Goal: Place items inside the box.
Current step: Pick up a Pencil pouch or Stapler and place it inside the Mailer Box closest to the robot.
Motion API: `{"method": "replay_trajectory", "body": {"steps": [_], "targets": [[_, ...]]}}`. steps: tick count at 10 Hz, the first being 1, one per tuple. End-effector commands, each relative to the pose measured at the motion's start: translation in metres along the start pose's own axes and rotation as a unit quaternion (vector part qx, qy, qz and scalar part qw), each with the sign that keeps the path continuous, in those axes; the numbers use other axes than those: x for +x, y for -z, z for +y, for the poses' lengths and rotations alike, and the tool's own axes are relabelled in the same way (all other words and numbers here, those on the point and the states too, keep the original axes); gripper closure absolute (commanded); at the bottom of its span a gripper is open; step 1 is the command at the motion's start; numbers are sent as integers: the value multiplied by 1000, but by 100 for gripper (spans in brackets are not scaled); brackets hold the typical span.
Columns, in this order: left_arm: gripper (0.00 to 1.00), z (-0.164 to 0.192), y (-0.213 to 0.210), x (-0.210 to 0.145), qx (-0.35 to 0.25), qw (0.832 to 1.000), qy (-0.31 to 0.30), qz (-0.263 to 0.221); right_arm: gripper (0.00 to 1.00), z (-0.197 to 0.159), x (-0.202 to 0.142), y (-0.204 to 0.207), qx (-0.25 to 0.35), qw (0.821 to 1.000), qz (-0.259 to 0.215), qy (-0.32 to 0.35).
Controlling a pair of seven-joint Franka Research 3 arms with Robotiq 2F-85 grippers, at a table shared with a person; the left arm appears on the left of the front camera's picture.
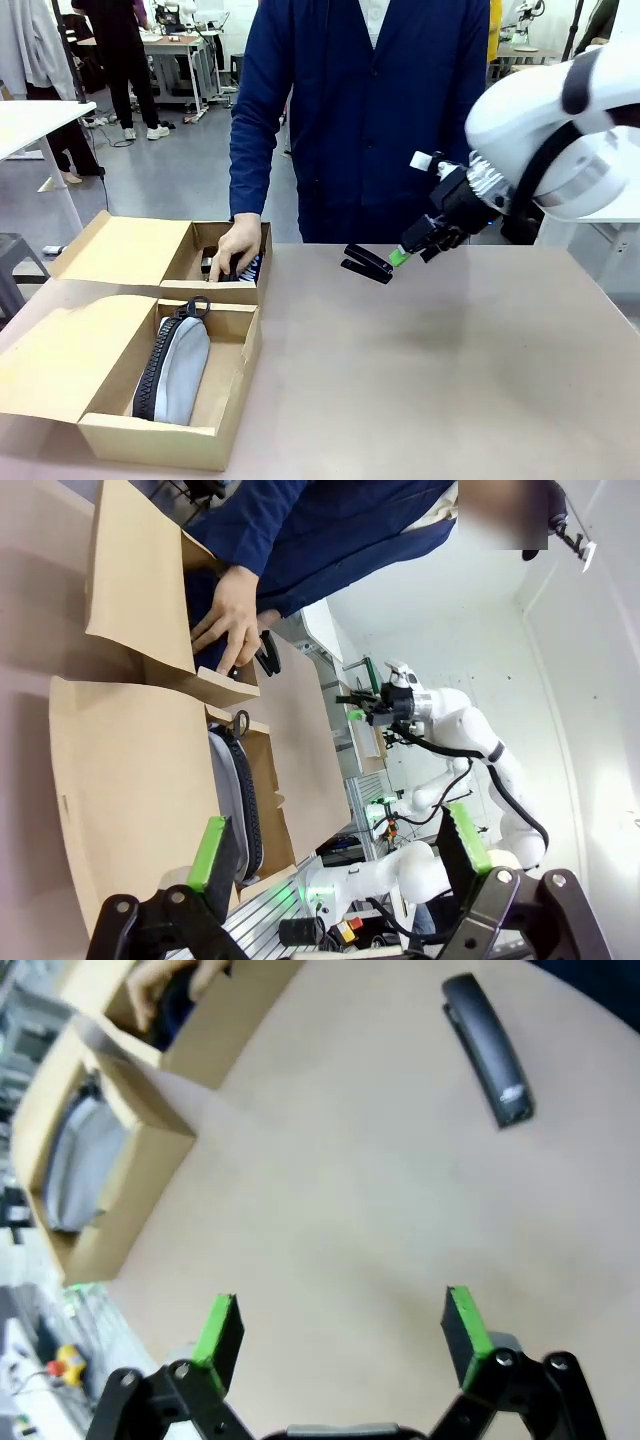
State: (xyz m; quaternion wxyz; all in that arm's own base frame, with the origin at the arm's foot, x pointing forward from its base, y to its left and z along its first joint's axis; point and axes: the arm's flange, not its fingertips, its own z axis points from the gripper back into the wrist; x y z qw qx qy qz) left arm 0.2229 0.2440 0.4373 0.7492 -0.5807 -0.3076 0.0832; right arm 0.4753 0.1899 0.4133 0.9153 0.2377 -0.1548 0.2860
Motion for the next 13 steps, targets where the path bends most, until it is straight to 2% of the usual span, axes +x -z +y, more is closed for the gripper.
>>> {"method": "replay_trajectory", "body": {"steps": [1,3,4,6,8,10,13], "targets": [[0,-2,0,1,-11,1000,9,-6,0,-37,54,39,-36,998,8,-53],[0,-2,0,1,-11,1000,9,-6,0,-56,79,64,-69,996,10,-59],[0,-2,0,1,-11,1000,9,-6,0,-59,88,76,-91,991,0,-95],[0,-2,0,1,-11,1000,9,-6,0,-73,102,100,-83,987,2,-137],[0,-2,0,1,-11,1000,9,-6,0,-82,106,118,-73,988,13,-134],[0,-2,0,1,-11,1000,9,-6,0,-86,105,125,-94,987,15,-131],[0,-2,0,1,-11,1000,9,-6,0,-90,105,136,-80,986,28,-141]]}}
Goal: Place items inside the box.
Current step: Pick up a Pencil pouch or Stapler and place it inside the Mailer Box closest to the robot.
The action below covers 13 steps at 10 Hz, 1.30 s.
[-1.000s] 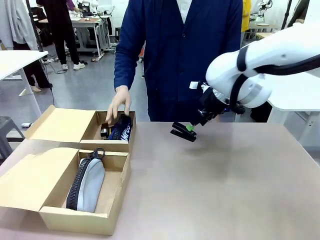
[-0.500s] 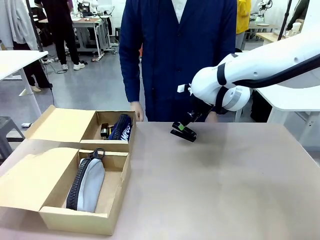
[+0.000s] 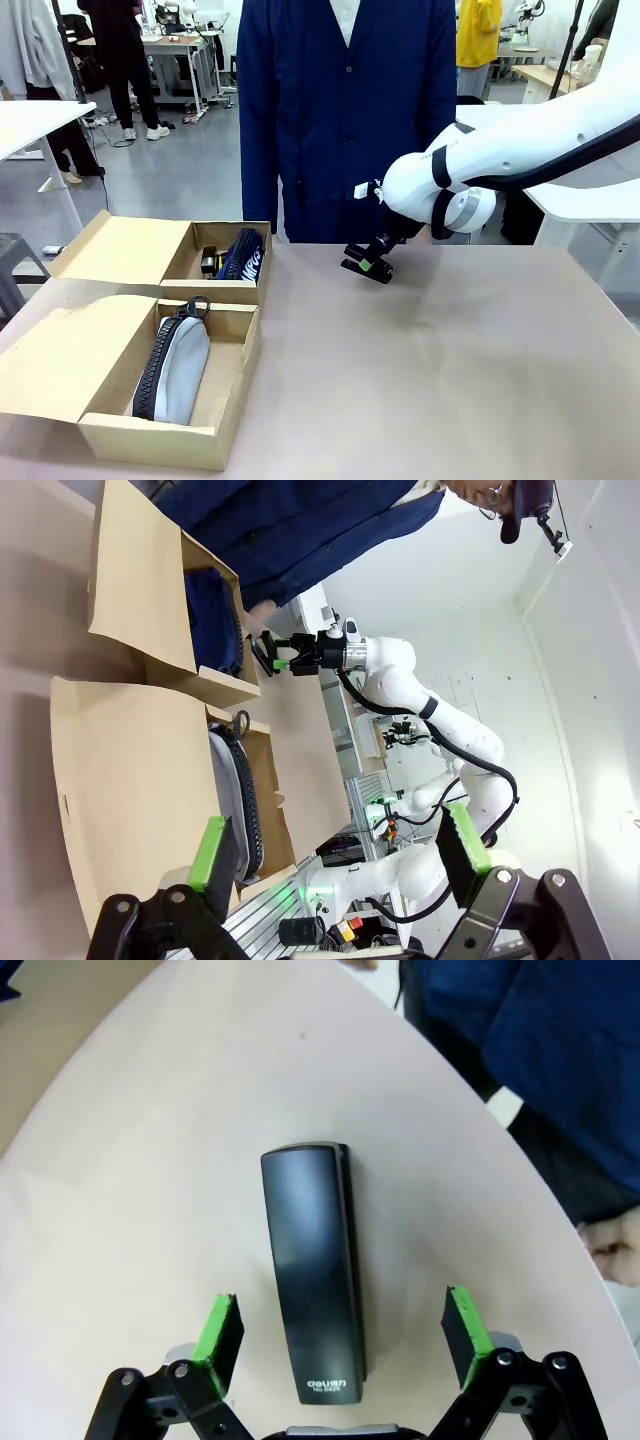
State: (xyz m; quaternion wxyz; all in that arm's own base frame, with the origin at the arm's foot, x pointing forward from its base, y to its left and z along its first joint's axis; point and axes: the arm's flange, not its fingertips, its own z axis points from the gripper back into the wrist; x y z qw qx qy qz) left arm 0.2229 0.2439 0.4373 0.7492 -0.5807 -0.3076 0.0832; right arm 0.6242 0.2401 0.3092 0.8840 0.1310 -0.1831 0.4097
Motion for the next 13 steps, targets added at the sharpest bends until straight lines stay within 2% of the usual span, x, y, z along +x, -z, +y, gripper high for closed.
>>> {"method": "replay_trajectory", "body": {"steps": [1,2,3,4,5,10,12,13], "targets": [[0,-2,0,1,-11,1000,9,-6,60,-5,7,3,8,1000,2,10],[0,-2,0,1,-11,1000,9,-6,60,-4,6,4,12,1000,3,7],[0,-2,0,1,-11,1000,9,-6,100,-3,5,4,14,1000,3,6],[0,-2,0,1,-11,1000,9,-6,62,-3,5,5,21,1000,5,10],[0,-2,0,1,-11,1000,9,-6,100,-3,4,6,26,1000,7,9],[0,-2,0,1,-11,1000,9,-6,100,1,0,-4,38,999,0,14],[0,-2,0,1,-11,1000,9,-6,100,17,-6,-33,36,996,17,74],[0,-2,0,1,-11,1000,9,-6,100,38,-20,-74,59,990,12,129]]}}
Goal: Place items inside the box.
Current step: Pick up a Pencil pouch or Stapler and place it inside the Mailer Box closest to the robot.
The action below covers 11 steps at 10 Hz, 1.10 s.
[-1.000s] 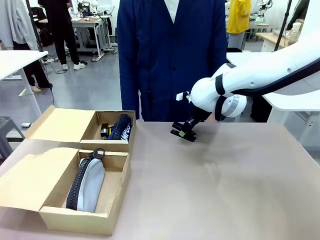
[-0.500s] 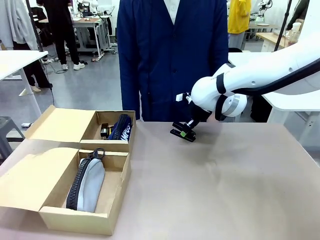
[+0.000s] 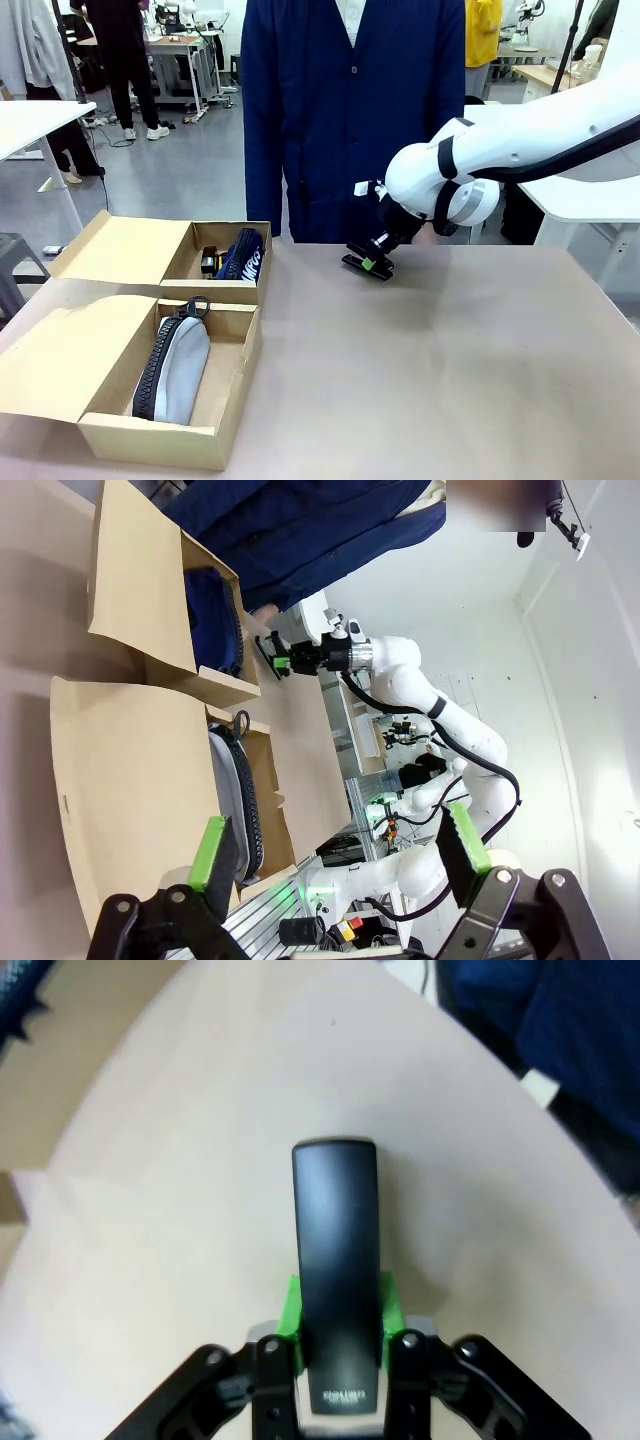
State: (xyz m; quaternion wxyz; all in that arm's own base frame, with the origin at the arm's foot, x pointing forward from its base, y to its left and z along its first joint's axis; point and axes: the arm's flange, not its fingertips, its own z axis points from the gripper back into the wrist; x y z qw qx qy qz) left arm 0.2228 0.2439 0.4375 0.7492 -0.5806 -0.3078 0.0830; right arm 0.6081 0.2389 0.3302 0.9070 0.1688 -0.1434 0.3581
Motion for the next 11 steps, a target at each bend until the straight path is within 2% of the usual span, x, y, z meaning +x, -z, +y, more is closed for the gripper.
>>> {"method": "replay_trajectory", "body": {"steps": [1,3,4,6,7,8,9,10,11], "targets": [[0,-2,0,1,-11,1000,9,-6,100,49,-59,-93,21,990,-7,139],[0,-2,0,1,-11,1000,9,-6,100,87,-133,-142,45,978,-8,204],[0,-2,0,1,-11,1000,9,-6,100,100,-175,-159,79,975,7,206],[0,-2,0,1,-11,1000,9,-6,100,103,-243,-171,116,958,16,263],[0,-2,0,1,-11,1000,9,-6,100,96,-274,-172,151,951,21,267],[0,-2,0,1,-11,1000,9,-6,100,86,-296,-166,181,934,41,307],[0,-2,0,1,-11,1000,9,-6,100,78,-296,-160,193,930,48,309],[0,-2,0,1,-11,1000,9,-6,100,66,-283,-153,158,951,27,265],[0,-2,0,1,-11,1000,9,-6,100,69,-270,-176,179,937,38,298]]}}
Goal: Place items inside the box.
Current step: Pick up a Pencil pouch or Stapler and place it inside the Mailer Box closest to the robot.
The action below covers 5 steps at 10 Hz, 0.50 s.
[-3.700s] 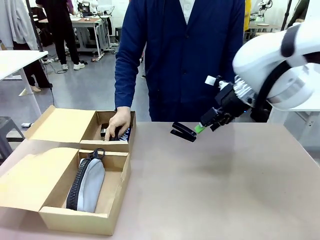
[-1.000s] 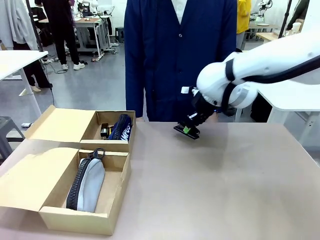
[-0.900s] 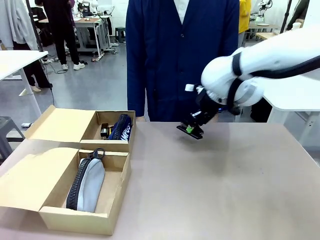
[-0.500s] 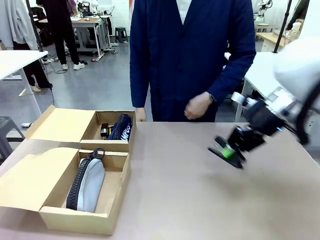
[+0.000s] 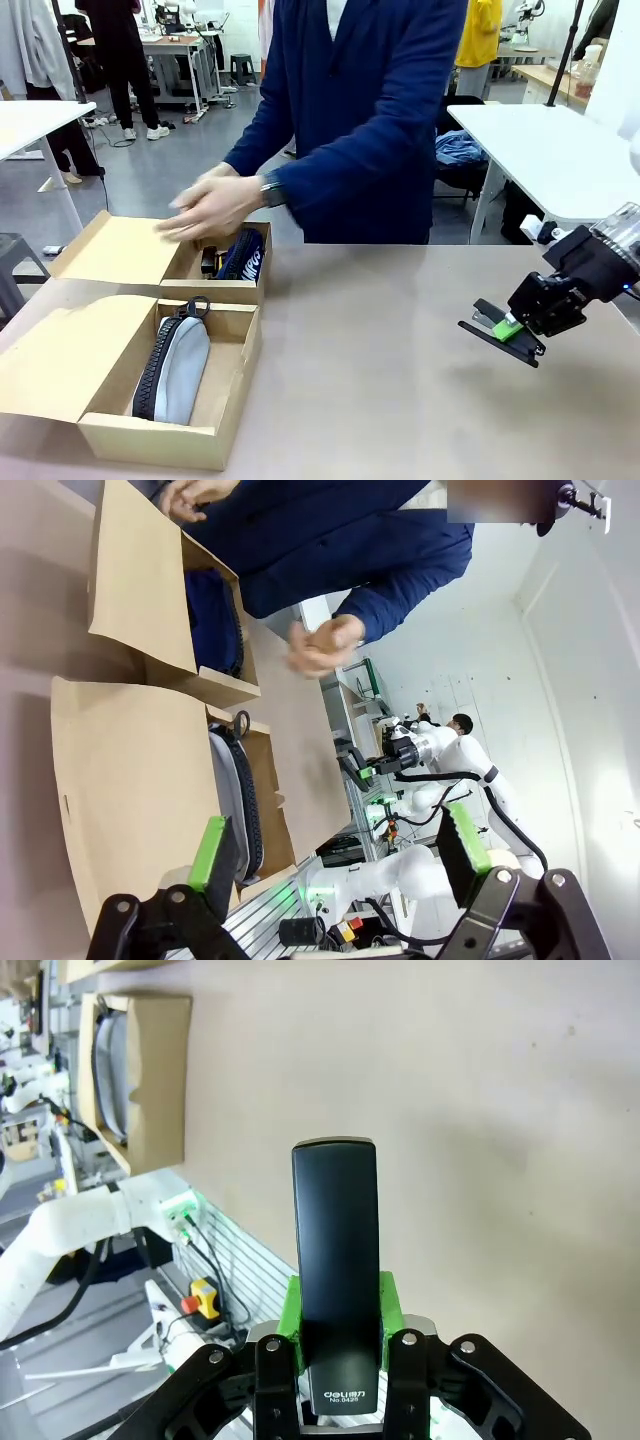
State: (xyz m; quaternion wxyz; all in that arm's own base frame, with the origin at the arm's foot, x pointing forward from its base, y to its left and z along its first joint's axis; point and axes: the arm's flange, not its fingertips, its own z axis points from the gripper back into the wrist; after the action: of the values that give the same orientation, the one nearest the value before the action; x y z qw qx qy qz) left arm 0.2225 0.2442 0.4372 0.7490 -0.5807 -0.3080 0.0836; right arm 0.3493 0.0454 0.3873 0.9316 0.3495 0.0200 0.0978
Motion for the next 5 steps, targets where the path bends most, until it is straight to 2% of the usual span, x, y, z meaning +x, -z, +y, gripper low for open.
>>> {"method": "replay_trajectory", "body": {"steps": [1,3,4,5], "targets": [[0,-2,1,1,-11,1000,9,-6,100,14,-2,-5,-1,1000,-5,-2],[0,-2,1,1,-11,1000,9,-6,100,14,-2,-5,-1,1000,-5,-2],[0,-2,1,1,-11,1000,9,-6,68,6,-1,-2,-1,1000,-2,-5],[0,-2,1,1,-11,1000,9,-6,68,21,23,9,32,999,25,-6]]}}
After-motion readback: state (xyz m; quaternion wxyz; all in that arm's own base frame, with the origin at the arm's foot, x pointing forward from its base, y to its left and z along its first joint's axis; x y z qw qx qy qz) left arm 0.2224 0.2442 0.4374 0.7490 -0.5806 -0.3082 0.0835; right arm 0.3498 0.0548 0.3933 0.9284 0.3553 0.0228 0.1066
